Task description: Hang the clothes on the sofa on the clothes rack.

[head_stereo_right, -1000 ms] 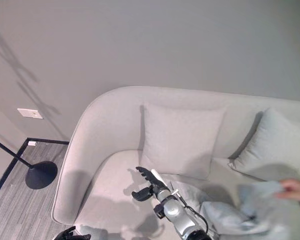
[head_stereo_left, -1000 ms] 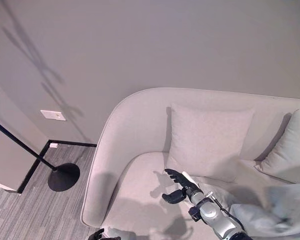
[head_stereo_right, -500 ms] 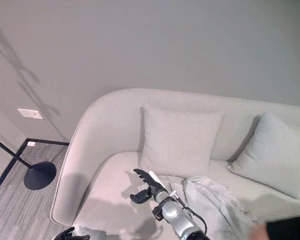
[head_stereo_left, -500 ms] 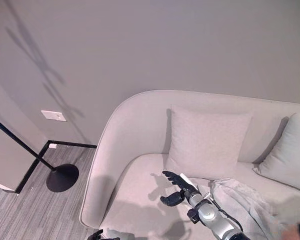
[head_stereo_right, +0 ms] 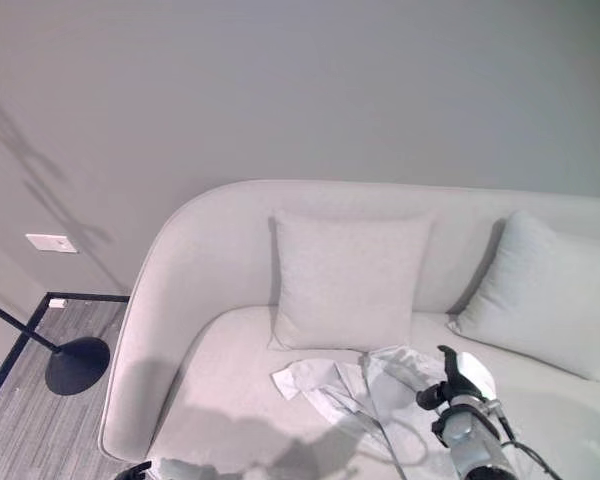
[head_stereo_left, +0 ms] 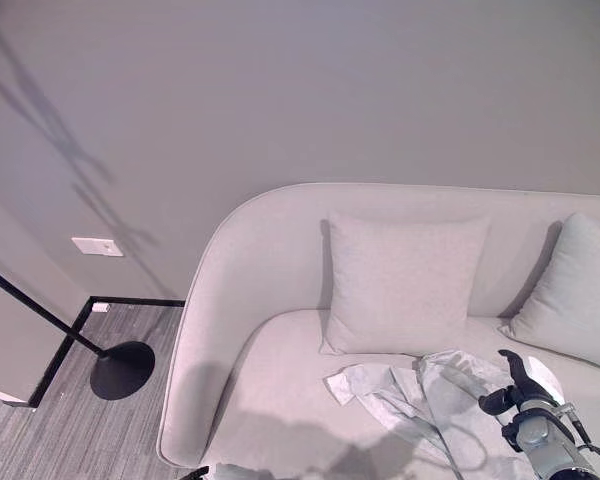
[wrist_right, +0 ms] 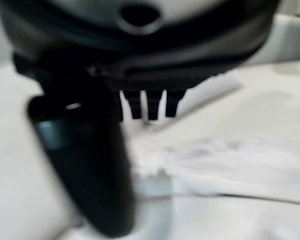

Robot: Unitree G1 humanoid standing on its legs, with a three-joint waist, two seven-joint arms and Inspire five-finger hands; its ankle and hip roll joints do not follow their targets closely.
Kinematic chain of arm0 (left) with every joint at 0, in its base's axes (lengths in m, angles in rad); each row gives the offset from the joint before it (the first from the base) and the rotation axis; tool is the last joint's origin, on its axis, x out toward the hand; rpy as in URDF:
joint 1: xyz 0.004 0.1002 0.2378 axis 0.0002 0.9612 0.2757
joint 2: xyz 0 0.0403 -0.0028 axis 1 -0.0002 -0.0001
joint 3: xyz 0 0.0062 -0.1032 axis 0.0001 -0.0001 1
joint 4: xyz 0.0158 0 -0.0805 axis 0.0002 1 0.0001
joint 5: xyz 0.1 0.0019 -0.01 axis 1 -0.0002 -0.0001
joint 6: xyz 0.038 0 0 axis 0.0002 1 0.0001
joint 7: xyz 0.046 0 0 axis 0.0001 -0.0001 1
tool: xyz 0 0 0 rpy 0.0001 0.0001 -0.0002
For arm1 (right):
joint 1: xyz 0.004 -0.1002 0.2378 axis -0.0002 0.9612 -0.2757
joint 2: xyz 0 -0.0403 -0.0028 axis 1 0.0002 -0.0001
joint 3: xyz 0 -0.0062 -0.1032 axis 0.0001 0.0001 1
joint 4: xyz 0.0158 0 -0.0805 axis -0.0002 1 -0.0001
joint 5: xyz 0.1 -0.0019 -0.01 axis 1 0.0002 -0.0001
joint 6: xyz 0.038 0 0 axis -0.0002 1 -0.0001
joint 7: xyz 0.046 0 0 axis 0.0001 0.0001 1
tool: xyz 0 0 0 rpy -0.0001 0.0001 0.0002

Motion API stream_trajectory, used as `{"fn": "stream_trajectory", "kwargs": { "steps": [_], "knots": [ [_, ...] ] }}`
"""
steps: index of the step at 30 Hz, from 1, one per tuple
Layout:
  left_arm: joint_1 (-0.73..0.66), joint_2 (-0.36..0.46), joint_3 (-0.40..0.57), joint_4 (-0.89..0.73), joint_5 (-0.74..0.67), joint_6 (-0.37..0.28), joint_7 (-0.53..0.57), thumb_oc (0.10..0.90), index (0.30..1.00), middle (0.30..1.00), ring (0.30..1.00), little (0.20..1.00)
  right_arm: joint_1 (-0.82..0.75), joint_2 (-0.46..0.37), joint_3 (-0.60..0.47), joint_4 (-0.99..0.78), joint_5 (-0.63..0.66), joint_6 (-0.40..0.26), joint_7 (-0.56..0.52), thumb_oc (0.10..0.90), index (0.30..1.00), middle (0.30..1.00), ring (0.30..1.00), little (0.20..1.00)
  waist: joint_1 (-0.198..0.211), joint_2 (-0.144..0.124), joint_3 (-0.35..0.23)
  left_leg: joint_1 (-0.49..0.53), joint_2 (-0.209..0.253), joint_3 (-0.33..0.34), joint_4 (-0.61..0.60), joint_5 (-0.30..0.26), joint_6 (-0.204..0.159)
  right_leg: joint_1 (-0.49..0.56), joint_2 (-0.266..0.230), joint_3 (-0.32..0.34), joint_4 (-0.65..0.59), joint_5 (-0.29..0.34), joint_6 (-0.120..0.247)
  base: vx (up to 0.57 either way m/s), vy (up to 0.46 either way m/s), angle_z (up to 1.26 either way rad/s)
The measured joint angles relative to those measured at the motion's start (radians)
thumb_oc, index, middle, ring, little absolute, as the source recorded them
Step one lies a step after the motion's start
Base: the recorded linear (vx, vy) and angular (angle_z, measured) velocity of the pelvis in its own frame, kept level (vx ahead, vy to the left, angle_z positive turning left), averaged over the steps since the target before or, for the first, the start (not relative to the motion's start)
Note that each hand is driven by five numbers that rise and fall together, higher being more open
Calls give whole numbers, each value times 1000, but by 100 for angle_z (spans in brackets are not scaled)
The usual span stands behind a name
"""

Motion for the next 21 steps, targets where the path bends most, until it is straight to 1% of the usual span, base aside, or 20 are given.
{"fn": "stream_trajectory", "kwargs": {
  "steps": [3,5,6,8,11,12,14,16,18,21],
  "knots": [
    [0,0,-26,8,6,0,-14,800,900,900,900,900,-69,-4,22,78,73,-17,19,800,900,900,900,900,-3,18,6,-1,2,8,0,0,0,-6,1,8,0,-1,-3,-8,-49,-8],
    [0,-1,-34,9,6,0,-22,800,900,900,900,900,-100,-8,24,96,111,-15,28,800,900,900,900,900,-3,23,14,-6,2,11,0,0,-1,-12,1,11,0,1,-1,-13,-65,-4],
    [-1,-1,-38,8,6,0,-24,800,900,900,900,900,-108,-8,26,101,122,-22,31,800,900,900,900,900,-4,34,16,-6,3,12,1,1,-1,-12,1,11,0,3,1,-6,-61,-3],
    [-2,-1,-49,8,7,0,-25,800,900,900,900,900,-155,-9,45,141,154,-28,52,800,900,900,900,900,-4,46,34,-9,5,14,1,1,-2,-16,2,14,0,3,1,-9,-59,-3],
    [-4,-2,-72,6,7,-1,-26,800,900,900,900,900,-196,-9,47,141,166,-28,70,800,900,900,900,900,-5,66,47,-29,7,18,1,4,-2,-38,4,18,0,5,-1,-37,-49,-6],
    [-5,-2,-77,0,8,0,-27,800,900,900,900,900,-219,-10,50,137,182,-28,73,800,900,900,900,900,-5,78,58,-40,8,23,1,8,0,-52,5,24,0,10,-3,-56,-35,-15],
    [-8,-6,-78,-2,8,-1,-38,800,900,900,900,900,-262,-16,87,129,184,-29,79,800,900,900,900,900,-3,94,85,-45,11,43,1,9,0,-67,6,42,0,17,-3,-49,-37,-23],
    [-22,-11,-93,-5,10,-1,-44,800,900,900,900,900,-294,-30,113,126,186,-31,92,800,900,900,900,900,-6,114,101,-68,12,44,1,14,-1,-90,7,43,0,23,-7,-35,-32,-9],
    [-36,-11,-110,-21,10,0,-44,800,900,900,900,900,-310,-30,125,120,186,-31,92,800,900,900,900,900,-6,124,118,-80,15,46,1,16,-1,-103,10,45,0,28,-12,-14,-44,-3],
    [-51,-2,-139,-45,18,-2,-43,800,900,900,900,900,-317,-31,145,88,186,-31,93,800,900,900,900,900,-6,131,142,-97,21,51,1,17,-4,-122,16,49,0,30,-15,-33,-27,-7]
  ]
}}
